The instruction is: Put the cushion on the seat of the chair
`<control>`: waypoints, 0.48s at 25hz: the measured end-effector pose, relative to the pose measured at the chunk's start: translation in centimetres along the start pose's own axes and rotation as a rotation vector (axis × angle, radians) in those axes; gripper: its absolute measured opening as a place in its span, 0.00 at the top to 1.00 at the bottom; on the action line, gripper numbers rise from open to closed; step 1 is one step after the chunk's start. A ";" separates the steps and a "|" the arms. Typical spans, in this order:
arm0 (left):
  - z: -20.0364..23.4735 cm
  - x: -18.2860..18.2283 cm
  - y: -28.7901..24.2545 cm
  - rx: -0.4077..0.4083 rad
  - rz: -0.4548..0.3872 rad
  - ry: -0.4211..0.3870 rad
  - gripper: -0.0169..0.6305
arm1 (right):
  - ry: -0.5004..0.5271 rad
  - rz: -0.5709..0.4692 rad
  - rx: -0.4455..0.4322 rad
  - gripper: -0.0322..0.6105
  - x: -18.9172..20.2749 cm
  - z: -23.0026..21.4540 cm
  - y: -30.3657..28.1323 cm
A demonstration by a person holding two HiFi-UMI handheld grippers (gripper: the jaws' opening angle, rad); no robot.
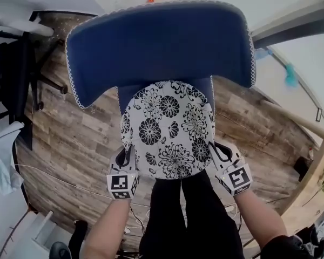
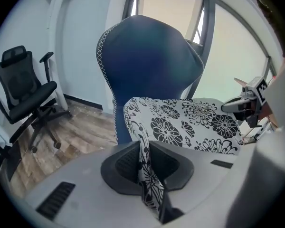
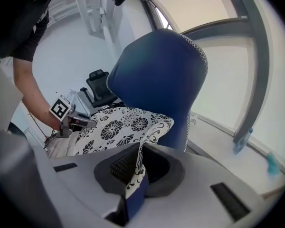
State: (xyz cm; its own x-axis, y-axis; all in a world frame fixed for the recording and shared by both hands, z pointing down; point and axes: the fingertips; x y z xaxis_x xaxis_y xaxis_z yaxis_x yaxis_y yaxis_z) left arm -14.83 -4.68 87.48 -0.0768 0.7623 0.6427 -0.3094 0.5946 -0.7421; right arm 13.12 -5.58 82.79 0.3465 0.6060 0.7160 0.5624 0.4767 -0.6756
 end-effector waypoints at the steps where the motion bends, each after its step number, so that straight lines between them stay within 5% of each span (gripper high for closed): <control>1: 0.2 0.1 -0.4 -0.003 0.002 0.001 0.93 | 0.010 0.003 -0.006 0.89 0.2 -0.1 -0.2; 6: 2.1 1.7 -2.2 -0.032 0.024 0.025 0.93 | -0.022 0.046 0.000 0.89 2.5 -1.5 -1.6; 12: 4.5 3.1 -3.5 -0.047 0.022 0.087 0.83 | -0.299 0.066 0.023 0.89 6.5 -3.2 -3.0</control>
State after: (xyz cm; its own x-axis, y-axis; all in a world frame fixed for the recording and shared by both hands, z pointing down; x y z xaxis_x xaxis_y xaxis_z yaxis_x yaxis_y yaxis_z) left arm -18.27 -5.52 92.93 0.0000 0.7935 0.6086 -0.2638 0.5871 -0.7654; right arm 16.09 -5.09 89.99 0.1436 0.7952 0.5891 0.5275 0.4422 -0.7254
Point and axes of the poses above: the fingertips, and each gripper's own axes: y backward along the fingers, z to its left, x out of its underside, and after that the axes turned 4 degrees about y, right-handed
